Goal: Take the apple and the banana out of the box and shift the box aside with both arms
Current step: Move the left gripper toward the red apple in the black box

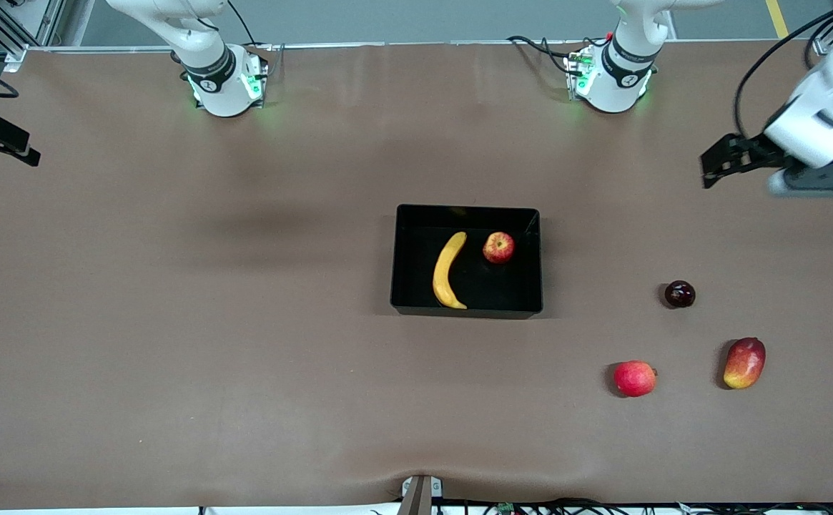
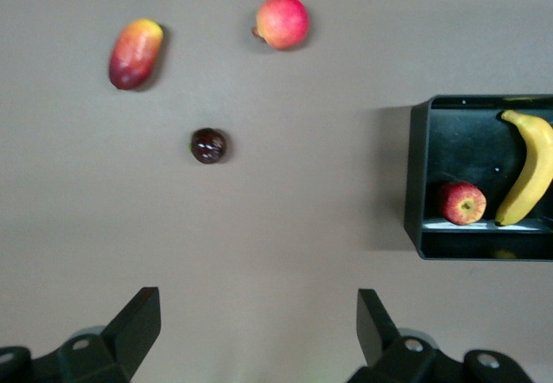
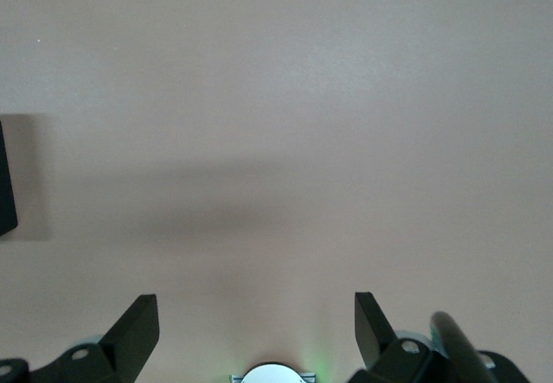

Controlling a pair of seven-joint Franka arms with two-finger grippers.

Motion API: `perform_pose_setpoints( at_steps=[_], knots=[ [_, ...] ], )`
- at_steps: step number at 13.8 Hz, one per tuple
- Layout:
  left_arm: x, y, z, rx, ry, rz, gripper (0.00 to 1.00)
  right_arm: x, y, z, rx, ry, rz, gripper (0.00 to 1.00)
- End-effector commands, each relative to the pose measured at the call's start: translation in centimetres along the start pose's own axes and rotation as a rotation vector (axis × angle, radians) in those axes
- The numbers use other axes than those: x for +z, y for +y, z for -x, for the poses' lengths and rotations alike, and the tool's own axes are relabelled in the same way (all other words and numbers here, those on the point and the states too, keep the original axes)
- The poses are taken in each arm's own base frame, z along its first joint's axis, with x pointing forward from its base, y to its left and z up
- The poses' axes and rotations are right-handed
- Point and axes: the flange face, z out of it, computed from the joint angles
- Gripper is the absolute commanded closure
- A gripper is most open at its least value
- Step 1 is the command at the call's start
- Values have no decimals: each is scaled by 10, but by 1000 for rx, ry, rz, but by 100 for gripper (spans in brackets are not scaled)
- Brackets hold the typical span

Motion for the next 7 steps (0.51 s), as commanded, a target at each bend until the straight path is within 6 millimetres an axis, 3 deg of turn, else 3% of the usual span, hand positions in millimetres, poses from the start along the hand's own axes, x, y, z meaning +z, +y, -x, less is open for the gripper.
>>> perform_pose_setpoints(
  at_steps=[1,7],
  knots=[
    [30,48,-8,-28,-69,0,0,-3,3,0,-1,-1,4,0],
    [117,147,-17,-152,-15,31,0,-3,3,0,-1,-1,4,0]
  ],
)
